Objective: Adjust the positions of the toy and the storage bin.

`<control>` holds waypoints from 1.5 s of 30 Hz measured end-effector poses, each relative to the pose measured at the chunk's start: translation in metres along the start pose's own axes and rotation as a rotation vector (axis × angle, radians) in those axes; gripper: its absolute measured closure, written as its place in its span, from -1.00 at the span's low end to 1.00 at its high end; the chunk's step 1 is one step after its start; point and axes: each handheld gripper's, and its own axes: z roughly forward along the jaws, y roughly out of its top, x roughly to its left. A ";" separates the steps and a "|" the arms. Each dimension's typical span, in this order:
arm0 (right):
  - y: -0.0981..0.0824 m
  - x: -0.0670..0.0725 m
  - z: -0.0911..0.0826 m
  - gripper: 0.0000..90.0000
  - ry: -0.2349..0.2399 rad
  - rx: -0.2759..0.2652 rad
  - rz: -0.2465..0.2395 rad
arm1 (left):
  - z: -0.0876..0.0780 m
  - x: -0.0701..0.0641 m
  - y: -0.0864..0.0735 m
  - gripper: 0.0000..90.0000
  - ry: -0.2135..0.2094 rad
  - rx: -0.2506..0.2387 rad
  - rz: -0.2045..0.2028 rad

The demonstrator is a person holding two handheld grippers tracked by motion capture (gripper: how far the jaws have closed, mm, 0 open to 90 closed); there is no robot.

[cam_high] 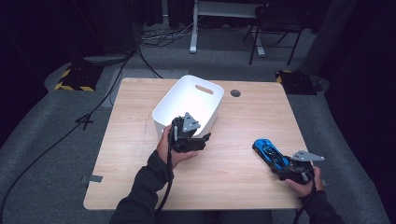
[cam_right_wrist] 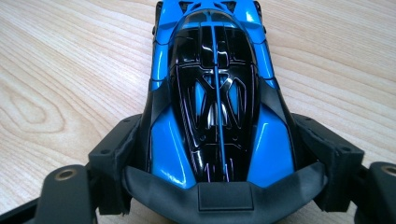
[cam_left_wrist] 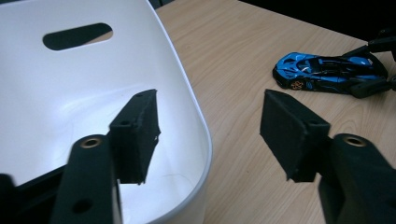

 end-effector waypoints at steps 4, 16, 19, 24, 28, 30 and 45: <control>0.000 0.000 0.000 -0.46 0.000 0.001 -0.003 | 0.010 0.001 0.001 0.10 -0.010 0.054 -0.017; 0.000 0.000 0.000 -0.46 0.003 0.002 -0.003 | 0.015 -0.006 0.000 0.74 -0.048 0.066 0.029; 0.000 0.000 0.000 -0.46 0.003 0.001 -0.002 | 0.015 -0.010 0.000 0.75 -0.106 0.068 0.061; 0.000 0.000 0.000 -0.46 0.004 0.002 -0.003 | 0.011 -0.016 -0.003 0.80 -0.220 0.063 0.148; 0.000 0.000 0.000 -0.46 0.004 0.002 -0.003 | 0.005 -0.015 -0.007 0.83 -0.250 0.055 0.151; 0.000 0.000 -0.001 -0.46 0.004 0.003 -0.001 | 0.002 -0.010 -0.009 0.74 -0.237 0.063 0.146; 0.000 0.000 -0.001 -0.46 0.004 0.003 -0.002 | -0.030 0.022 -0.025 -0.01 -0.107 -0.059 -0.020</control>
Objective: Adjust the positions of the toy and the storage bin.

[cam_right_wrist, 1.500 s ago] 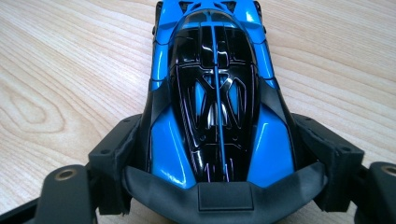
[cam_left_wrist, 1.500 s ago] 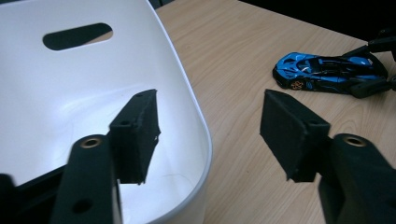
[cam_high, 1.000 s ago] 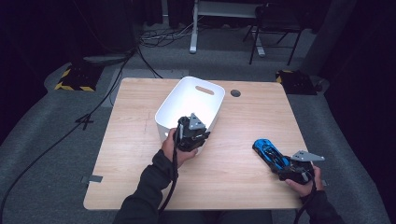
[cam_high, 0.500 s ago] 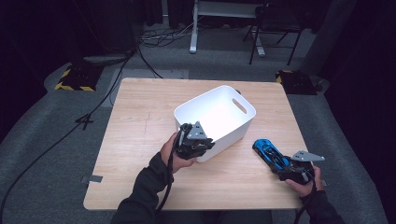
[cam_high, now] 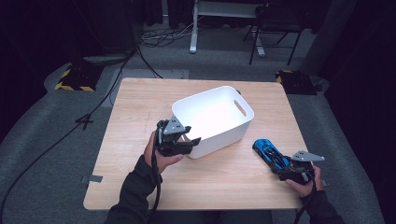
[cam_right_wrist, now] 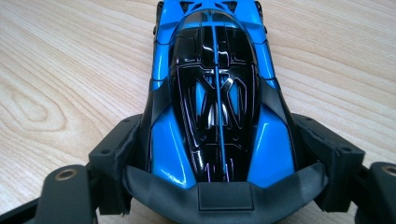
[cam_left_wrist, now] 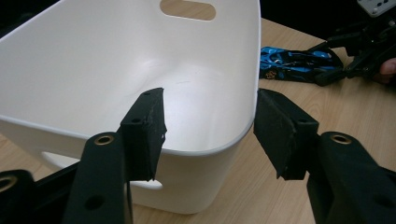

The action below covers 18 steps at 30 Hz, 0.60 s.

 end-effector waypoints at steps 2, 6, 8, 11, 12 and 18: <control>0.000 0.000 0.000 -0.46 0.000 0.000 0.000 | -0.005 0.003 -0.001 -0.02 0.023 0.003 0.000; 0.000 0.000 0.000 -0.46 0.002 0.000 0.003 | -0.012 0.010 -0.003 -0.09 0.079 -0.014 -0.010; 0.000 0.000 0.000 -0.46 0.001 -0.001 0.003 | -0.015 0.015 -0.005 -0.18 0.119 -0.008 -0.037; 0.000 0.000 0.000 -0.46 0.001 -0.001 0.003 | -0.018 0.025 -0.006 -0.28 0.159 -0.026 -0.099; 0.000 0.000 0.000 -0.46 0.002 -0.001 0.002 | -0.018 0.028 -0.005 -0.32 0.177 -0.029 -0.121; 0.000 0.000 0.000 -0.46 0.002 -0.001 0.002 | 0.000 0.043 0.005 -0.45 0.288 0.027 -0.237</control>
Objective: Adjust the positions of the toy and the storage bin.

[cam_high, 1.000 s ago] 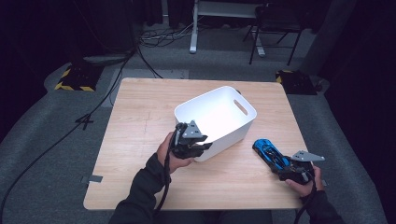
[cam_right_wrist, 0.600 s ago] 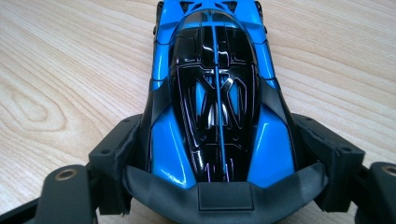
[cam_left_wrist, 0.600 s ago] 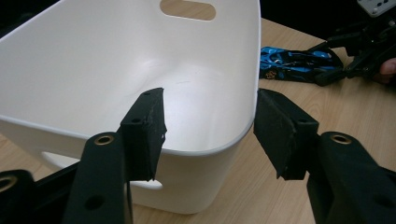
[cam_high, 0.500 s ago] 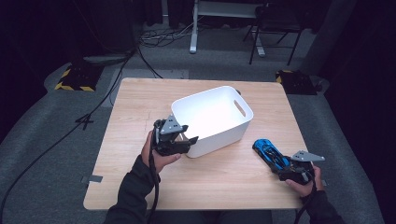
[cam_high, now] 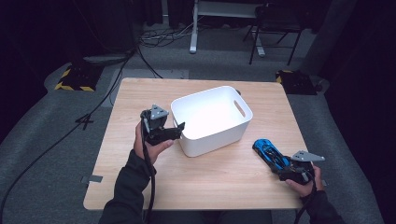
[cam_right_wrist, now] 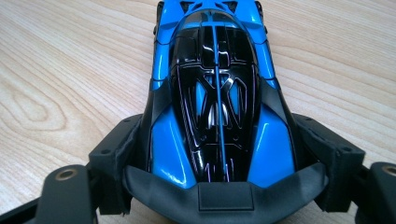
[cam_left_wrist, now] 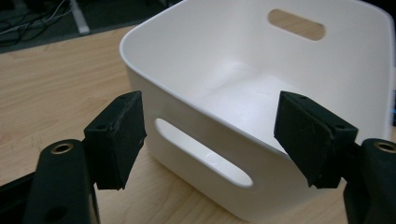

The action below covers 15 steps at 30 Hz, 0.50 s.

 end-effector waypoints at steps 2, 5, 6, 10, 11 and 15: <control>0.000 0.000 0.000 -0.46 0.000 0.000 0.000 | 0.009 0.001 0.002 -0.45 0.006 0.026 -0.010; 0.000 0.000 0.000 -0.46 0.001 -0.001 0.000 | 0.017 0.001 0.004 -0.32 -0.004 0.034 -0.018; 0.000 0.000 0.000 -0.46 0.001 -0.002 0.002 | 0.018 0.000 0.005 -0.23 -0.003 0.038 -0.010; 0.000 0.000 0.000 -0.46 0.001 -0.001 0.002 | 0.027 0.002 0.012 -0.08 0.000 0.054 -0.005; 0.000 0.000 0.000 -0.46 0.002 -0.002 0.000 | 0.030 0.005 0.014 -0.04 -0.017 0.062 -0.010; 0.000 0.000 0.000 -0.46 0.004 -0.001 -0.002 | 0.047 0.011 0.021 0.11 -0.032 0.100 -0.008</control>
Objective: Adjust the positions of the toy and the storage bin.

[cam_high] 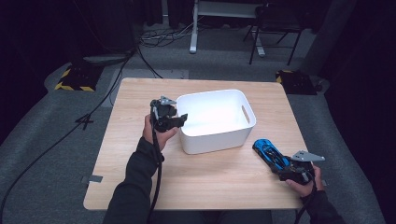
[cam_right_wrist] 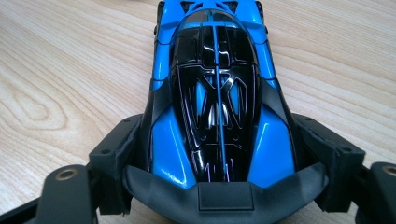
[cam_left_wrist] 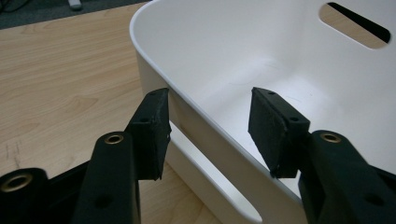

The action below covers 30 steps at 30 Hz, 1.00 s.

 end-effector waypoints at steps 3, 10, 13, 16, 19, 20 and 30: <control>0.000 0.000 0.000 -0.46 0.001 0.001 0.001 | 0.014 0.003 0.005 0.07 -0.024 0.018 0.007; 0.000 0.000 0.000 -0.46 0.003 0.002 -0.003 | 0.031 -0.007 0.019 0.09 -0.068 0.035 0.065; 0.000 0.000 0.000 -0.46 0.003 0.003 -0.003 | 0.029 -0.014 0.024 -0.08 -0.082 0.009 0.078; 0.000 0.000 0.000 -0.46 0.002 0.003 -0.001 | 0.020 -0.018 0.027 -0.26 -0.076 -0.011 0.089; 0.000 0.000 0.000 -0.46 0.001 0.003 -0.002 | 0.010 -0.018 0.027 -0.30 -0.066 -0.030 0.101; 0.000 0.000 0.000 -0.46 0.002 0.003 -0.002 | 0.006 -0.017 0.026 -0.33 -0.060 -0.038 0.101; 0.001 -0.001 0.001 -0.46 -0.001 0.002 -0.007 | -0.032 -0.016 0.010 -0.59 -0.068 -0.078 0.186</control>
